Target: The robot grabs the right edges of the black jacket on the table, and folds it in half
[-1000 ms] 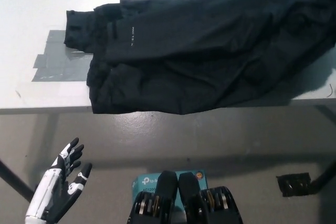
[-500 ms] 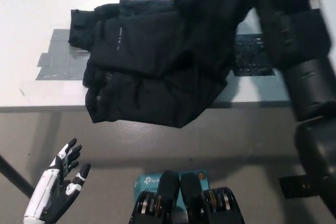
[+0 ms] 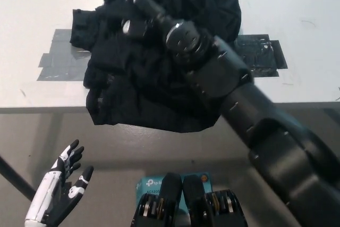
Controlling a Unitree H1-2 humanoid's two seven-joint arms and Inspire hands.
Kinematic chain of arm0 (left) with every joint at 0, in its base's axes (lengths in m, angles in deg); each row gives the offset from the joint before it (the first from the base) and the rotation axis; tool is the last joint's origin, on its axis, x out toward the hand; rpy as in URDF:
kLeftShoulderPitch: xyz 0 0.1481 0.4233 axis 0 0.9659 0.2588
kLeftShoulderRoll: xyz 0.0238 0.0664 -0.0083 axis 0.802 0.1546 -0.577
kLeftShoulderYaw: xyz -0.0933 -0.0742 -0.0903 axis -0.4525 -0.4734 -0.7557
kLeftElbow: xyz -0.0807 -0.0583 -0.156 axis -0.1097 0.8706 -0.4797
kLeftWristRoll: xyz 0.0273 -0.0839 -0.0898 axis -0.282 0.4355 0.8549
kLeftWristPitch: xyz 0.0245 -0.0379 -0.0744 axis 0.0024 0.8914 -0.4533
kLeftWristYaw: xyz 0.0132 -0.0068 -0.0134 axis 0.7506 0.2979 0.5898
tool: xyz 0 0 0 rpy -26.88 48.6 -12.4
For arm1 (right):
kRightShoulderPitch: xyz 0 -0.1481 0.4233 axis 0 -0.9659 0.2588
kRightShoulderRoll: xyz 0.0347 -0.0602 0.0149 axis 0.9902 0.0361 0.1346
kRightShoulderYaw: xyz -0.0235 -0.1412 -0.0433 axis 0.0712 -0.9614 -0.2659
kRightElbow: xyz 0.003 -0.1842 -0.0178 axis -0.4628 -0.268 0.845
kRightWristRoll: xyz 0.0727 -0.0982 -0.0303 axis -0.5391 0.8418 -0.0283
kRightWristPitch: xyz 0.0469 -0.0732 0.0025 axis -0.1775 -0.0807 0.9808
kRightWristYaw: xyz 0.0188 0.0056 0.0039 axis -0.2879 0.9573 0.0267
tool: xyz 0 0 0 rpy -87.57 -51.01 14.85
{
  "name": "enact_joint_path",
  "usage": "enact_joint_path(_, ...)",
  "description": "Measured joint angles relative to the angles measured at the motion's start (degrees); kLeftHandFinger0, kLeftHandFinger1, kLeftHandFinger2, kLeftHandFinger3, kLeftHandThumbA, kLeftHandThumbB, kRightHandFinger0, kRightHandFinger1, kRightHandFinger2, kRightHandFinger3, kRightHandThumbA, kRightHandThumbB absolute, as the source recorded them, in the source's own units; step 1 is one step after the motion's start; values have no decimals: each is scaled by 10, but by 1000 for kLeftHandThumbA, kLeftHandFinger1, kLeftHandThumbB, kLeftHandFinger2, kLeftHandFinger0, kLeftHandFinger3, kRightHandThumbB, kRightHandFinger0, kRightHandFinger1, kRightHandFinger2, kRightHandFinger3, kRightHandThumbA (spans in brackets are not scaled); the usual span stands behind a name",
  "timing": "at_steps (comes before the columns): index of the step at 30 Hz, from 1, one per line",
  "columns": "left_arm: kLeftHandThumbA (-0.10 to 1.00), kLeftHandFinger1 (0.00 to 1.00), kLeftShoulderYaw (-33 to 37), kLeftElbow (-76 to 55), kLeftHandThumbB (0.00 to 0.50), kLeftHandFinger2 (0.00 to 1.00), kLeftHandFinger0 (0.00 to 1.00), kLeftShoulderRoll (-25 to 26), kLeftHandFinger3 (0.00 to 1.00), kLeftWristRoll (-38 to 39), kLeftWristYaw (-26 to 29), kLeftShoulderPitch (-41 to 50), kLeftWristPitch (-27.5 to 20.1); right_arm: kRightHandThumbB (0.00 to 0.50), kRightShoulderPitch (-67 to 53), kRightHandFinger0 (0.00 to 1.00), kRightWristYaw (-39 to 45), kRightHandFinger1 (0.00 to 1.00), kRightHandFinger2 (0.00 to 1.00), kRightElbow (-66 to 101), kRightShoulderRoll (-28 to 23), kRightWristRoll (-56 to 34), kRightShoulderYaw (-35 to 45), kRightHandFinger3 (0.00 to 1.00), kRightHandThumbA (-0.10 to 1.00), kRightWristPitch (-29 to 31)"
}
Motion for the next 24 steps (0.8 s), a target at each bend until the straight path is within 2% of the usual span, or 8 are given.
enact_joint_path(2, 732, 1000, 2, -5, 43, 1000, 1000, 0, 1000, -2, 0, 0, 0, 153, 0, 1, -4, 322, 627, -31, 13, 19, -12, 671, -100, 18)
enact_joint_path(5, 738, 1000, 4, -6, 47, 1000, 1000, 0, 1000, -3, 0, -1, 0, 171, 0, 0, -8, 317, 621, -58, 25, 37, -20, 612, -100, 40)
enact_joint_path(7, 740, 1000, 5, -7, 32, 1000, 1000, 0, 1000, -5, -1, -1, 0, 210, 0, 73, -12, 440, 741, -79, 32, 52, -24, 647, -87, 58)
enact_joint_path(8, 739, 1000, 6, -7, 31, 1000, 1000, 1, 1000, -5, -1, -1, 0, 206, 0, 123, -14, 463, 716, -87, 35, 58, -25, 616, -80, 64)
enact_joint_path(10, 722, 1000, 8, -7, 22, 1000, 1000, 1, 1000, -6, -2, -1, 0, 444, 0, 849, -14, 1000, 1000, -95, 38, 64, -25, 1000, 599, 69)
enact_joint_path(11, 715, 1000, 9, -7, 25, 1000, 1000, 2, 1000, -7, -4, -1, 0, 488, 1, 996, -10, 1000, 1000, -100, 40, 69, -24, 1000, 642, 70)
enact_joint_path(14, 703, 1000, 10, -6, 21, 1000, 1000, 2, 1000, -8, -7, -1, 0, 500, 6, 1000, 19, 1000, 1000, -104, 41, 74, -21, 1000, 757, 67)
enact_joint_path(24, 591, 1000, 10, -3, 16, 1000, 1000, 4, 1000, -15, -11, -1, 0, 500, 46, 1000, 143, 1000, 1000, -82, 43, 47, 73, 1000, 762, 20)
